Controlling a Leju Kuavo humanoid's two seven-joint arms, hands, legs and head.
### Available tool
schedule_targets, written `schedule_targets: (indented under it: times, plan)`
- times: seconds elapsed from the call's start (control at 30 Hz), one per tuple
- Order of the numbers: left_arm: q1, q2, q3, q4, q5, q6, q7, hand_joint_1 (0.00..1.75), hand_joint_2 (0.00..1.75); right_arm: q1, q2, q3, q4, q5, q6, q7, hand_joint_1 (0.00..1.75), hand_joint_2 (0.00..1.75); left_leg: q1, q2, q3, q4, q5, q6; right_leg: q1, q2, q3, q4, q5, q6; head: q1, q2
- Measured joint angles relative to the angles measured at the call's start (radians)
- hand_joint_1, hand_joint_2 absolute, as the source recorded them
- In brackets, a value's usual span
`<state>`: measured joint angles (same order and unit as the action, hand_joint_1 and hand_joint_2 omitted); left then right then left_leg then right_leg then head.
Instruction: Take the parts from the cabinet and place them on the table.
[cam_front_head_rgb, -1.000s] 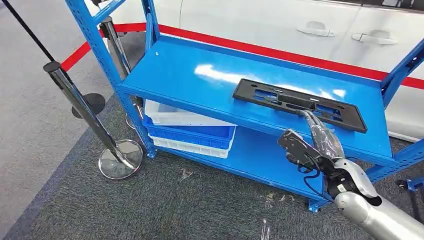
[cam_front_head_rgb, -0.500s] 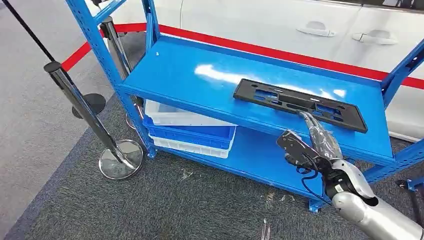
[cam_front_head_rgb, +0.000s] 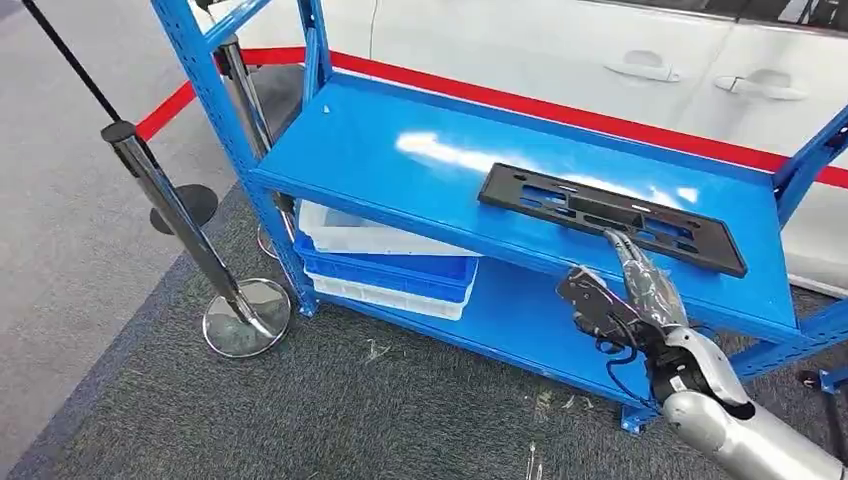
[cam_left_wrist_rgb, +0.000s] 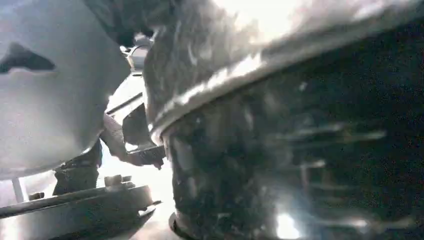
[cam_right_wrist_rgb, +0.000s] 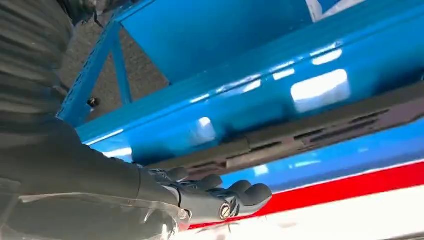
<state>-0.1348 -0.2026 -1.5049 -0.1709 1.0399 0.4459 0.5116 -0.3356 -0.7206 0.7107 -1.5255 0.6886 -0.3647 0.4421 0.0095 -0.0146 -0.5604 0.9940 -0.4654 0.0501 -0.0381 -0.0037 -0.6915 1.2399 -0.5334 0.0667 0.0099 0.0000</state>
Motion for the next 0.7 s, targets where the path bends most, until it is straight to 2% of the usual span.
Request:
schedule_targets:
  times: [0.07, 0.1, 0.13, 0.17, 0.2, 0.23, 0.27, 0.3, 0.33, 0.4, 0.43, 0.47, 0.5, 0.57, 0.6, 0.63, 0.67, 0.7]
  plan:
    - [-0.001, 0.0, -0.001, 0.0, -0.001, -0.002, 0.0, 0.0, 0.0, -0.001, 0.002, 0.0, 0.003, 0.002, 0.0, -0.003, 0.0, 1.75, 0.009, -0.006, 0.005, 0.019, -0.017, -0.015, -0.012, 0.0, 0.07, -0.164, 0.101, 0.014, 0.0, 0.0]
    - [-0.001, 0.001, -0.001, 0.0, -0.001, -0.002, 0.0, 0.0, 0.0, 0.0, 0.006, 0.001, 0.008, 0.002, 0.0, -0.003, 0.0, 1.75, 0.01, -0.007, 0.004, 0.021, -0.025, -0.026, -0.01, 0.006, 0.088, -0.198, 0.079, 0.021, 0.001, 0.0]
    - [-0.003, 0.0, -0.001, 0.001, -0.002, -0.002, 0.0, 0.0, 0.0, -0.005, 0.009, 0.003, 0.011, 0.003, -0.001, -0.005, 0.0, 1.75, 0.003, -0.01, -0.004, 0.039, -0.033, -0.036, -0.003, 0.009, 0.097, -0.216, 0.077, 0.008, 0.015, 0.0]
    - [-0.003, 0.0, -0.002, 0.001, -0.003, -0.003, 0.0, 0.0, 0.0, -0.003, 0.012, 0.003, 0.013, 0.003, -0.002, -0.003, 0.0, 1.75, 0.003, -0.011, -0.006, 0.031, -0.029, -0.041, 0.0, 0.008, 0.091, -0.203, 0.076, -0.012, 0.009, 0.0]
    - [-0.001, 0.0, -0.002, 0.001, -0.003, -0.005, 0.0, 0.0, 0.0, 0.0, 0.013, 0.004, 0.016, 0.003, -0.003, -0.004, 0.0, 1.75, 0.0, -0.011, -0.002, 0.022, -0.026, -0.043, 0.001, 0.007, 0.094, -0.205, 0.075, -0.018, 0.001, 0.0]
    - [-0.001, 0.0, -0.003, 0.001, -0.003, -0.005, 0.0, 0.0, 0.0, 0.0, 0.014, 0.005, 0.017, 0.003, -0.004, -0.004, 0.0, 1.75, 0.004, -0.011, 0.005, 0.019, -0.025, -0.046, 0.001, 0.007, 0.094, -0.212, 0.076, -0.024, 0.004, 0.0]
    - [-0.003, 0.0, -0.003, 0.001, -0.003, -0.005, 0.0, 0.0, 0.0, -0.005, 0.015, 0.004, 0.017, 0.003, -0.004, -0.005, 0.0, 1.75, 0.004, -0.01, 0.001, 0.019, -0.032, -0.05, -0.002, 0.006, 0.101, -0.215, 0.076, -0.034, 0.002, 0.0]
    - [-0.003, 0.0, -0.003, 0.001, -0.003, -0.005, 0.0, 0.0, 0.0, -0.005, 0.016, 0.003, 0.017, 0.003, -0.005, -0.005, 0.0, 1.75, 0.005, -0.001, -0.002, 0.044, -0.043, -0.052, -0.001, 0.004, 0.109, -0.218, 0.073, -0.043, -0.002, 0.0]
    - [-0.004, 0.0, -0.003, 0.001, -0.004, -0.006, 0.0, 0.0, 0.0, -0.006, 0.016, 0.003, 0.017, 0.004, -0.007, -0.006, 0.0, 1.75, 0.004, 0.002, -0.031, 0.104, -0.069, -0.055, 0.0, 0.002, 0.115, -0.22, 0.069, -0.049, -0.005, 0.0]
    - [-0.005, 0.0, -0.003, 0.001, -0.005, -0.007, 0.0, 0.0, 0.0, -0.005, 0.02, 0.003, 0.019, 0.004, -0.01, -0.006, 0.0, 1.75, 0.001, 0.002, -0.123, 0.265, -0.126, -0.057, 0.004, -0.003, 0.124, -0.221, 0.064, -0.058, -0.008, 0.0]
    - [-0.007, 0.0, -0.004, 0.001, -0.006, -0.008, 0.0, 0.0, 0.0, -0.006, 0.022, 0.003, 0.019, 0.003, -0.013, -0.009, 0.0, 1.75, 0.0, 0.002, -0.166, 0.331, -0.137, -0.056, 0.008, -0.004, 0.128, -0.221, 0.06, -0.061, -0.007, 0.0]
    - [-0.009, 0.0, -0.004, 0.001, -0.007, -0.009, 0.0, 0.0, 0.0, -0.006, 0.025, 0.003, 0.019, 0.003, -0.016, -0.011, 0.0, 1.75, -0.001, 0.002, -0.181, 0.345, -0.121, -0.052, 0.011, -0.004, 0.133, -0.221, 0.056, -0.064, -0.007, 0.0]
    - [-0.009, 0.0, -0.004, 0.001, -0.008, -0.011, 0.0, 0.0, 0.0, -0.007, 0.029, 0.003, 0.019, 0.003, -0.018, -0.013, 0.0, 1.75, -0.004, 0.002, -0.172, 0.311, -0.082, -0.046, 0.013, -0.003, 0.142, -0.221, 0.05, -0.064, -0.007, 0.0]
    - [-0.009, 0.0, -0.004, 0.001, -0.009, -0.018, 0.0, 0.0, 0.0, -0.012, 0.034, 0.002, 0.019, 0.004, -0.021, -0.015, 0.0, 1.75, -0.011, 0.002, -0.114, 0.159, 0.023, -0.027, 0.017, 0.0, 0.16, -0.222, 0.039, -0.064, -0.008, 0.0]
    - [-0.007, 0.001, -0.005, 0.001, -0.01, -0.032, 0.0, 0.0, 0.0, -0.017, 0.037, 0.002, 0.02, 0.006, -0.023, -0.017, 0.0, 1.75, -0.016, 0.003, -0.087, 0.08, 0.058, -0.015, 0.018, 0.0, 0.167, -0.223, 0.033, -0.063, -0.008, 0.0]
    - [-0.006, 0.005, -0.005, 0.002, -0.009, -0.047, 0.0, 0.0, 0.0, -0.022, 0.043, 0.002, 0.023, 0.012, -0.027, -0.019, 0.0, 1.75, -0.022, 0.004, -0.071, 0.066, 0.041, -0.01, 0.027, 0.002, 0.167, -0.224, 0.029, -0.056, -0.005, 0.0]
    - [-0.007, 0.005, -0.005, 0.002, -0.008, -0.052, 0.0, 0.0, 0.0, -0.025, 0.047, 0.001, 0.025, 0.017, -0.029, -0.019, 0.0, 1.75, -0.022, 0.004, -0.058, 0.035, 0.023, -0.012, 0.027, 0.004, 0.161, -0.223, 0.028, -0.052, -0.006, 0.0]
    - [-0.007, 0.009, -0.005, 0.004, -0.008, -0.055, 0.0, 0.0, 0.0, -0.026, 0.052, 0.001, 0.027, 0.021, -0.03, -0.019, 0.0, 1.75, -0.023, 0.003, -0.062, 0.039, 0.023, -0.013, 0.024, 0.002, 0.161, -0.228, 0.029, -0.047, -0.005, 0.0]
